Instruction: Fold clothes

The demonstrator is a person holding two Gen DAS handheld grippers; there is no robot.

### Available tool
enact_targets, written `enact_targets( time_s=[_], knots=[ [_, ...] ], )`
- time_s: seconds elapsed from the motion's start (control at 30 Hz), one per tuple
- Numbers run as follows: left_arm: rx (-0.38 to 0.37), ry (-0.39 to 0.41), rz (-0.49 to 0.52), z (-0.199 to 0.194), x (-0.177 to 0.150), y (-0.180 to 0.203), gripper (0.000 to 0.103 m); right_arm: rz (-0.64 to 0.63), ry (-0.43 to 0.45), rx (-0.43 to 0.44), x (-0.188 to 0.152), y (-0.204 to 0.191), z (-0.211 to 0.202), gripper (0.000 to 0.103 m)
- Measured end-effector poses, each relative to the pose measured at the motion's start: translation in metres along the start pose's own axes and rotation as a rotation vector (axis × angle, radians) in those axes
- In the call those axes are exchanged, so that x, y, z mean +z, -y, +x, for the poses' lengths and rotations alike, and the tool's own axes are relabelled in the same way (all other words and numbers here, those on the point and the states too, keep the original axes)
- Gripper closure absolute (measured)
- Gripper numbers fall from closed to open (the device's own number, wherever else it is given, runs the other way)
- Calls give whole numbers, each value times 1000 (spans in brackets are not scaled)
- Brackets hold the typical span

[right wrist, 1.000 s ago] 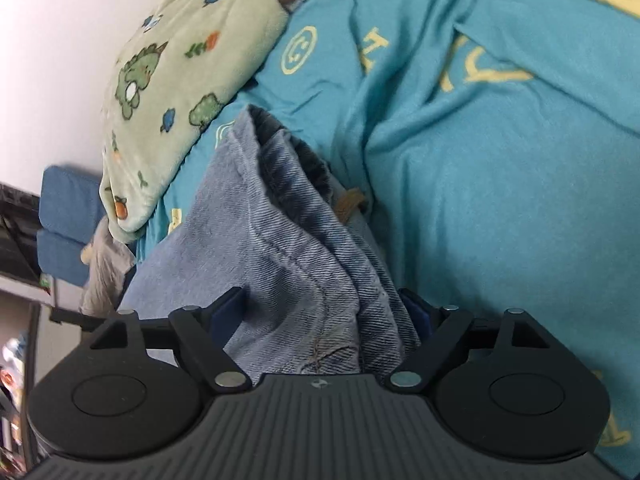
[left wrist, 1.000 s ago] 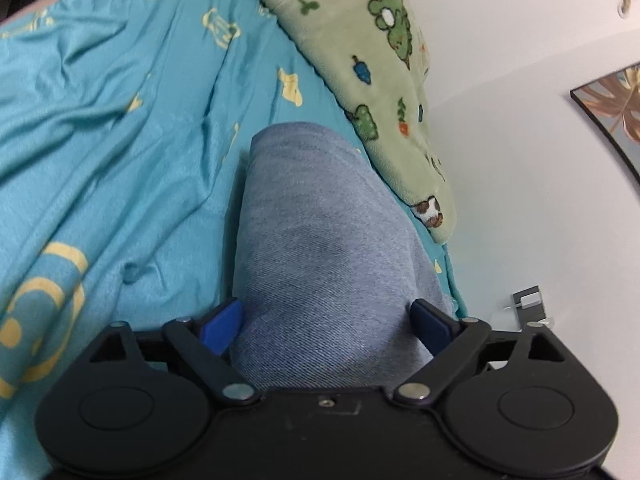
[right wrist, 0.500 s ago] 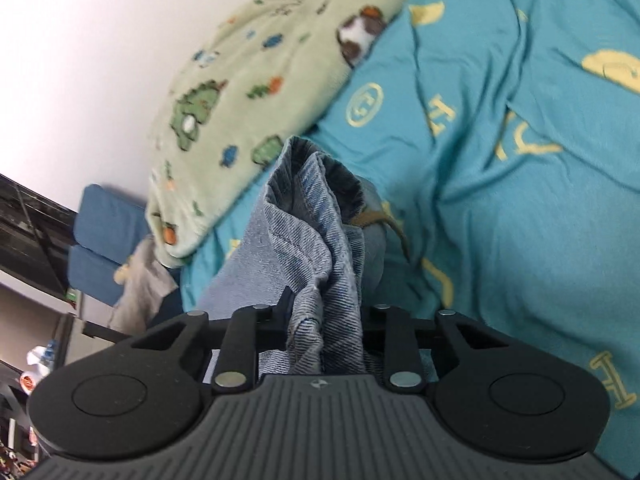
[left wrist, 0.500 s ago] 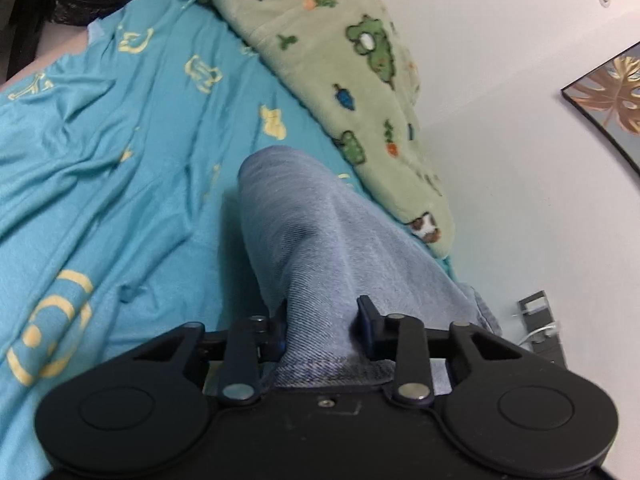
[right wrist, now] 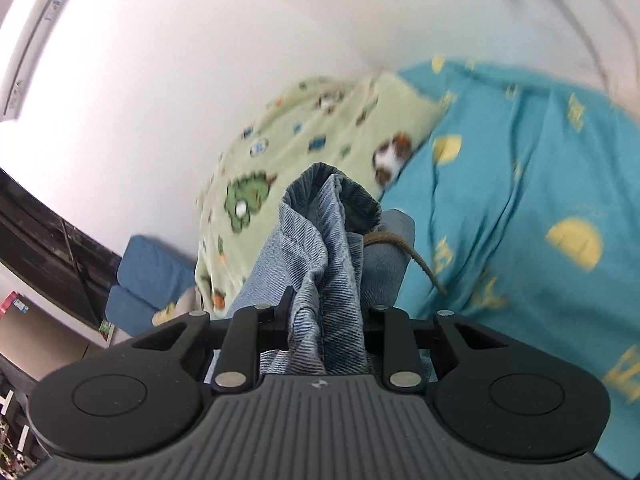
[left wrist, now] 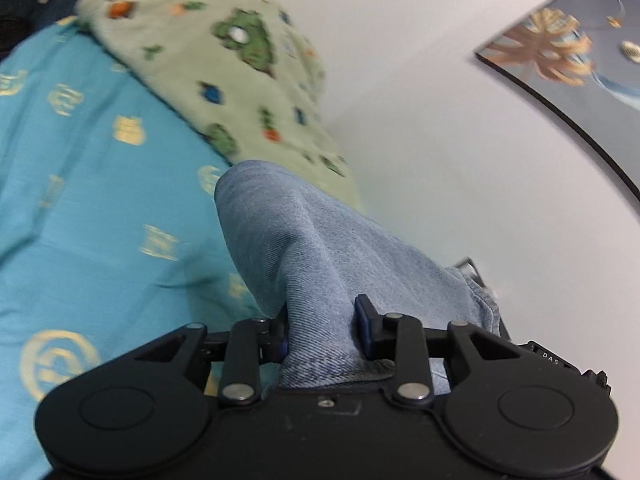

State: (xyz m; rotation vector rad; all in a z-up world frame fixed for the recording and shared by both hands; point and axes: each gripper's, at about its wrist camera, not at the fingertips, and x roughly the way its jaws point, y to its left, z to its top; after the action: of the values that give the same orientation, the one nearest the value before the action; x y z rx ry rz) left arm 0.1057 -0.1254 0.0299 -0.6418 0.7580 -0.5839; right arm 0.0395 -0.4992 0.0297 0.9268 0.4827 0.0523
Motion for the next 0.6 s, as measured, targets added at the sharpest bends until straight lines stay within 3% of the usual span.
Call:
enact_targets(
  time_s=[0.3,0.6],
  knots=[
    [-88,-96,71,108,-56,60,75,1,116,-55,59,84,-72,77],
    [-97,-209,111,208,-99,61,75,71,181,-128,69,196,-93,77]
  ],
)
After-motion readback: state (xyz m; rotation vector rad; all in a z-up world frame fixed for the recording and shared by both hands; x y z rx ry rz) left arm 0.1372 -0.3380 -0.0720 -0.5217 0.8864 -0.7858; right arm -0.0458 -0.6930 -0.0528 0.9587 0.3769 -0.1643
